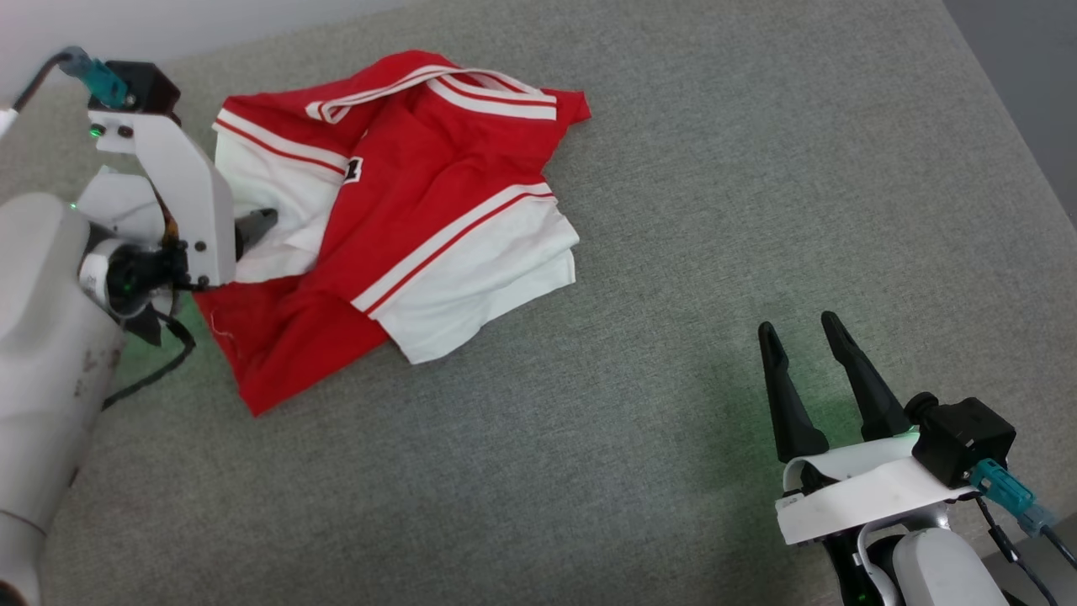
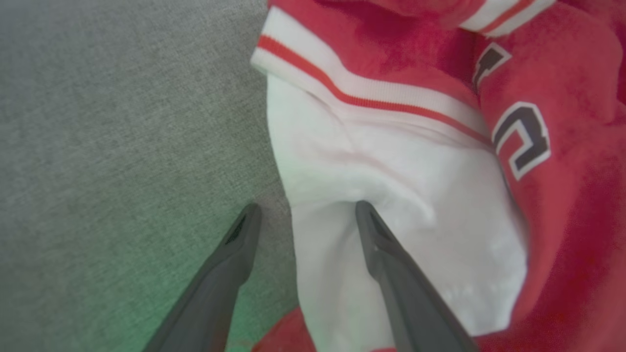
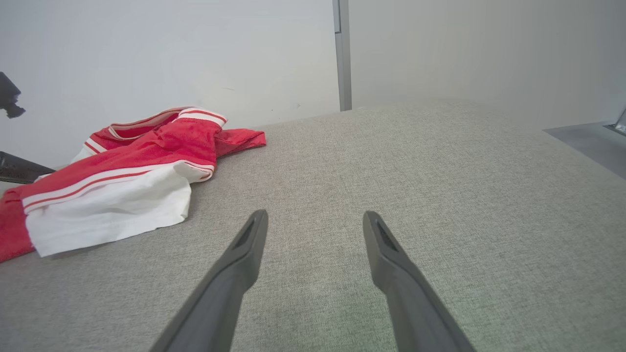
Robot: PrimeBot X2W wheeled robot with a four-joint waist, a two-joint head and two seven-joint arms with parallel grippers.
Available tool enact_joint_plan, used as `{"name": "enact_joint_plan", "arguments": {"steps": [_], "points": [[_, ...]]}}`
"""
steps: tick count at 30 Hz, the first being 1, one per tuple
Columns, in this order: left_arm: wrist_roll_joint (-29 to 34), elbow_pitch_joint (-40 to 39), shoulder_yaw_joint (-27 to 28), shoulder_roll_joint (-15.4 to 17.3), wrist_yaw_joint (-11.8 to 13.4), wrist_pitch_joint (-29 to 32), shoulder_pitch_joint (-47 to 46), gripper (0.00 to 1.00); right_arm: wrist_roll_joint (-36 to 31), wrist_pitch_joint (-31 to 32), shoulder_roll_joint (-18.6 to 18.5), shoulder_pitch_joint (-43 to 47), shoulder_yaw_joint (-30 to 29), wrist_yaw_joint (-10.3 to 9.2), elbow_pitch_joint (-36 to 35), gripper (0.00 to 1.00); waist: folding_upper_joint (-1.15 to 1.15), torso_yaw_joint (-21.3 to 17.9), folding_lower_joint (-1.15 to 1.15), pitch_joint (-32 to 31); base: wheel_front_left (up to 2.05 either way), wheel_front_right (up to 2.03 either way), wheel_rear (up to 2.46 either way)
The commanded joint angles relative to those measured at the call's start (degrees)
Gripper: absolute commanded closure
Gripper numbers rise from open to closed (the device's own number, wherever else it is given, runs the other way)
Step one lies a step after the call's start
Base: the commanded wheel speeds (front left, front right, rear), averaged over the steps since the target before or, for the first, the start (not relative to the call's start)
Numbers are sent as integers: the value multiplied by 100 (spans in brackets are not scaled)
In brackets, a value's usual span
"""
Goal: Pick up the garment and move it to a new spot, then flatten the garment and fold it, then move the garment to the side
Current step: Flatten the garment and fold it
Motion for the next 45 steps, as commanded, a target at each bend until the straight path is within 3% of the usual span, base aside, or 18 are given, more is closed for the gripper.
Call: {"name": "enact_joint_plan", "arguments": {"steps": [1, 2, 3, 6, 7, 8, 17, 26, 35, 40, 42, 43, 44, 45], "points": [[-75, 92, -138, -90, -11, 121, 171, 0, 19, -27, 22, -30, -13, -8, -17, 0, 0, -9, 0, 11, 0, 0, 0], [-139, 105, -196, -108, -11, 197, 198, 4, 8, -28, 27, -26, -11, -8, -18, 0, 0, -2, 0, 2, 0, 0, 0], [-217, 119, -238, -122, -11, 264, 218, 24, 1, -28, 30, -26, -7, -8, -19, 0, 0, 6, 0, -8, 0, 0, 0], [-375, 175, -379, -123, -12, 485, 231, 70, -5, -28, 40, -47, 17, -8, -26, 0, 0, 26, 0, -37, 0, 0, 0], [-416, 159, -418, -111, -12, 527, 224, 92, -9, -28, 40, -52, 18, -8, -26, 0, 0, 33, 0, -47, 0, 0, 0], [-469, 154, -442, -101, -12, 550, 217, 100, -16, -28, 45, -54, 17, -8, -27, 0, 0, 42, 0, -57, 0, 0, 0], [-511, 68, -577, 54, -10, -148, -239, 100, -46, -29, 63, 104, -109, -8, -36, 0, 0, 337, 0, -278, 0, 0, 0], [-558, -153, -817, 658, -10, 308, -722, 100, -65, -29, 78, 174, -60, -8, -24, 0, 0, 656, 0, -436, 0, 0, 0], [170, 4, -1226, 1421, 122, 636, -1145, 100, 11, -28, 86, 89, 29, -8, -31, 0, 0, 479, 0, -193, 0, 0, 0], [51, 418, -1158, 1431, 255, 416, -816, 100, 36, -29, 90, 42, -13, -8, -66, 0, 0, 324, 0, -74, 0, 0, 0], [31, 565, -1147, 1428, 293, 310, -728, 84, 36, -29, 92, 44, -39, -8, -78, 0, 0, 295, 0, -58, 0, 0, 0], [39, 631, -1153, 1419, 304, 250, -689, 61, 35, -29, 94, 43, -44, -8, -83, 0, 0, 286, 0, -53, 0, 0, 0], [42, 689, -1160, 1401, 301, 186, -632, 22, 29, -29, 93, 43, -54, -8, -87, 0, 0, 281, 0, -52, 0, 0, 0], [49, 737, -1154, 1379, 302, 88, -611, 0, 18, -29, 93, 42, -68, -8, -87, 0, 0, 284, 0, -56, 0, 0, 0]]}}
